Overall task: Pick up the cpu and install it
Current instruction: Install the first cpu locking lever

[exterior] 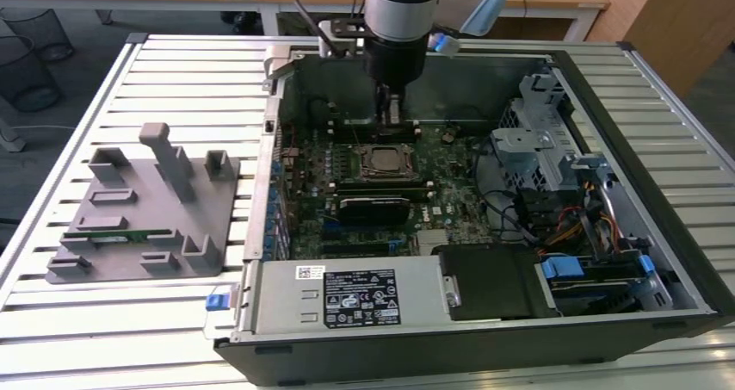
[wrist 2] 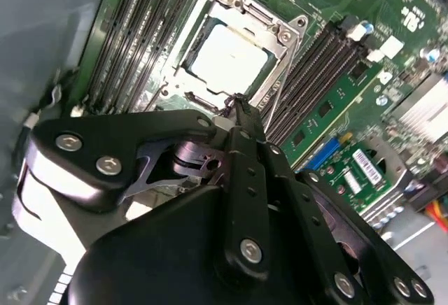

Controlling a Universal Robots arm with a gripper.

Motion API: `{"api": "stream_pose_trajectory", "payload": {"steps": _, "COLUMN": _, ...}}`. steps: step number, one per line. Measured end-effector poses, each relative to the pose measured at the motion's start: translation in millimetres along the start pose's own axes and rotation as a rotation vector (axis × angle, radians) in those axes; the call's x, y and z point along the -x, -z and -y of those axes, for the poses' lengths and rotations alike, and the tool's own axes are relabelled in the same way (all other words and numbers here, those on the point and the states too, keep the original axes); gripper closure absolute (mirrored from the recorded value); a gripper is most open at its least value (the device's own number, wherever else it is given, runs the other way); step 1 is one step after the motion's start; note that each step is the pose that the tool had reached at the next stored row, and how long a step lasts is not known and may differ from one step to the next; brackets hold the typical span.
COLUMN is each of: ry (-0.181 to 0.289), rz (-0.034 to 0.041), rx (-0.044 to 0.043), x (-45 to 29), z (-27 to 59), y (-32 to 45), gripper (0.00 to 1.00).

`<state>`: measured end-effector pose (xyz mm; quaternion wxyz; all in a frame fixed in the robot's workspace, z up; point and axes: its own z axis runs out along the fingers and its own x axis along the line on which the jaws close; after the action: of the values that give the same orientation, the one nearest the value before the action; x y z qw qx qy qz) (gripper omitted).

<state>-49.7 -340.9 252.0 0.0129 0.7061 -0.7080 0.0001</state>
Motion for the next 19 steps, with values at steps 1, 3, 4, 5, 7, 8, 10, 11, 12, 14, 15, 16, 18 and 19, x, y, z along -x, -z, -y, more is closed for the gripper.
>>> {"api": "stream_pose_trajectory", "payload": {"steps": 1, "ry": -0.016, "rz": 0.0, "rx": 0.0003, "x": 0.0, "z": 0.0, "y": 0.0, "gripper": 0.89}}
{"api": "stream_pose_trajectory", "payload": {"steps": 3, "ry": -0.043, "rz": -0.0025, "rx": 0.0007, "x": 0.0, "z": 0.0, "y": 0.2, "gripper": 0.89}}
{"api": "stream_pose_trajectory", "payload": {"steps": 4, "ry": -0.054, "rz": -0.0059, "rx": 0.0009, "x": 0.0, "z": 0.0, "y": 1.0, "gripper": 0.89}}
{"api": "stream_pose_trajectory", "payload": {"steps": 5, "ry": -0.064, "rz": -0.0096, "rx": 0.001, "x": 0.0, "z": 0.0, "y": 2.5, "gripper": 0.89}}
{"api": "stream_pose_trajectory", "payload": {"steps": 7, "ry": -0.081, "rz": -0.0123, "rx": 0.0013, "x": 0.0, "z": -0.1, "y": 5.8, "gripper": 0.89}}
{"api": "stream_pose_trajectory", "payload": {"steps": 8, "ry": -0.091, "rz": -0.0122, "rx": 0.0015, "x": 0.1, "z": -0.1, "y": 6.9, "gripper": 0.89}}
{"api": "stream_pose_trajectory", "payload": {"steps": 10, "ry": -0.114, "rz": -0.0118, "rx": 0.0021, "x": 0.1, "z": -0.2, "y": 8.9, "gripper": 0.89}}
{"api": "stream_pose_trajectory", "payload": {"steps": 11, "ry": -0.127, "rz": -0.0116, "rx": 0.0024, "x": 0.1, "z": -0.2, "y": 9.7, "gripper": 0.89}}
{"api": "stream_pose_trajectory", "payload": {"steps": 12, "ry": -0.141, "rz": -0.0114, "rx": 0.0028, "x": 0.1, "z": -0.2, "y": 10.4, "gripper": 0.89}}
{"api": "stream_pose_trajectory", "payload": {"steps": 14, "ry": -0.172, "rz": -0.0109, "rx": 0.0036, "x": 0.0, "z": -0.2, "y": 11.5, "gripper": 0.89}}
{"api": "stream_pose_trajectory", "payload": {"steps": 15, "ry": -0.189, "rz": -0.0102, "rx": 0.0039, "x": 0.1, "z": -0.2, "y": 11.5, "gripper": 0.89}}
{"api": "stream_pose_trajectory", "payload": {"steps": 16, "ry": -0.207, "rz": -0.0099, "rx": 0.0043, "x": 0.1, "z": -0.2, "y": 11.5, "gripper": 0.89}}
{"api": "stream_pose_trajectory", "payload": {"steps": 18, "ry": -0.243, "rz": -0.0095, "rx": 0.0054, "x": 0.0, "z": -0.2, "y": 11.7, "gripper": 0.89}}
{"api": "stream_pose_trajectory", "payload": {"steps": 19, "ry": -0.261, "rz": -0.0093, "rx": 0.0058, "x": 0.0, "z": -0.2, "y": 11.7, "gripper": 0.89}}
